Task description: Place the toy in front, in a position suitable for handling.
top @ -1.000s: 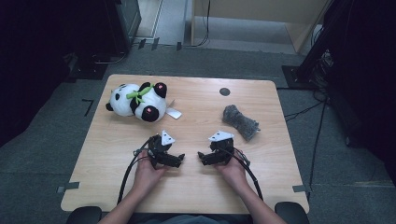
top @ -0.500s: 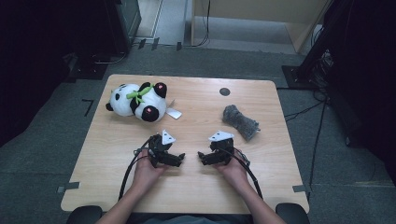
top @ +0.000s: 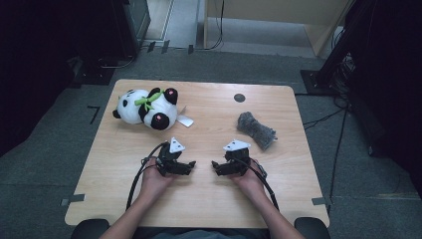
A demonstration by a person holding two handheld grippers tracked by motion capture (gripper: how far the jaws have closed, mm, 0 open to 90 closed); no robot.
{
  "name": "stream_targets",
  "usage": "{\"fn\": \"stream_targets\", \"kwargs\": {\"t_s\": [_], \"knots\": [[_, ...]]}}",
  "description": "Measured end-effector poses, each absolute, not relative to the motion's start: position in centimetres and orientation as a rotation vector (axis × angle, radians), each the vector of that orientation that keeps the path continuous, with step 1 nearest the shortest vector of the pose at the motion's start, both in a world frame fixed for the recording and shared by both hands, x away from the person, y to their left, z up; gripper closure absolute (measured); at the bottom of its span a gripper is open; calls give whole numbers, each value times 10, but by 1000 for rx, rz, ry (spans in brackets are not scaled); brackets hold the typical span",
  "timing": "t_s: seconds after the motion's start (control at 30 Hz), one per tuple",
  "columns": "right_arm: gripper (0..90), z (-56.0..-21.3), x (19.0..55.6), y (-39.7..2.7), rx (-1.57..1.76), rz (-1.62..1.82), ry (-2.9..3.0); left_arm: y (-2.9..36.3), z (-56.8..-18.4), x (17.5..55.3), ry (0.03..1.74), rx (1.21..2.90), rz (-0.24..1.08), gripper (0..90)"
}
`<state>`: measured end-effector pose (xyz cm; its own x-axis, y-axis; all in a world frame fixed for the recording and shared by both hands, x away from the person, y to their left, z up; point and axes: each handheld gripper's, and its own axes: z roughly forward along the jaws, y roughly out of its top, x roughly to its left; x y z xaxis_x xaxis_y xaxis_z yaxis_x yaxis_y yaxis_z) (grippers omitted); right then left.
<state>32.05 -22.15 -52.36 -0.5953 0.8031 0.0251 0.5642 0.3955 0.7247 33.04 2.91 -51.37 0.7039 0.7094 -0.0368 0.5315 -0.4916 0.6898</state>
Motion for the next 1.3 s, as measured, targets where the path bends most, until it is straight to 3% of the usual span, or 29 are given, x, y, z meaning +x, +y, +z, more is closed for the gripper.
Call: {"fn": "stream_targets", "kwargs": {"t_s": [0.47,0.9,1.3], "knots": [[76,-523,322,-223,1174,1018,2338,44,-493,334,902,2193,274,164],[78,-524,321,-224,1186,1018,2327,67,-473,345,892,2148,228,362],[78,-524,321,-224,1187,1018,2328,81,-458,357,877,2136,219,375]]}}
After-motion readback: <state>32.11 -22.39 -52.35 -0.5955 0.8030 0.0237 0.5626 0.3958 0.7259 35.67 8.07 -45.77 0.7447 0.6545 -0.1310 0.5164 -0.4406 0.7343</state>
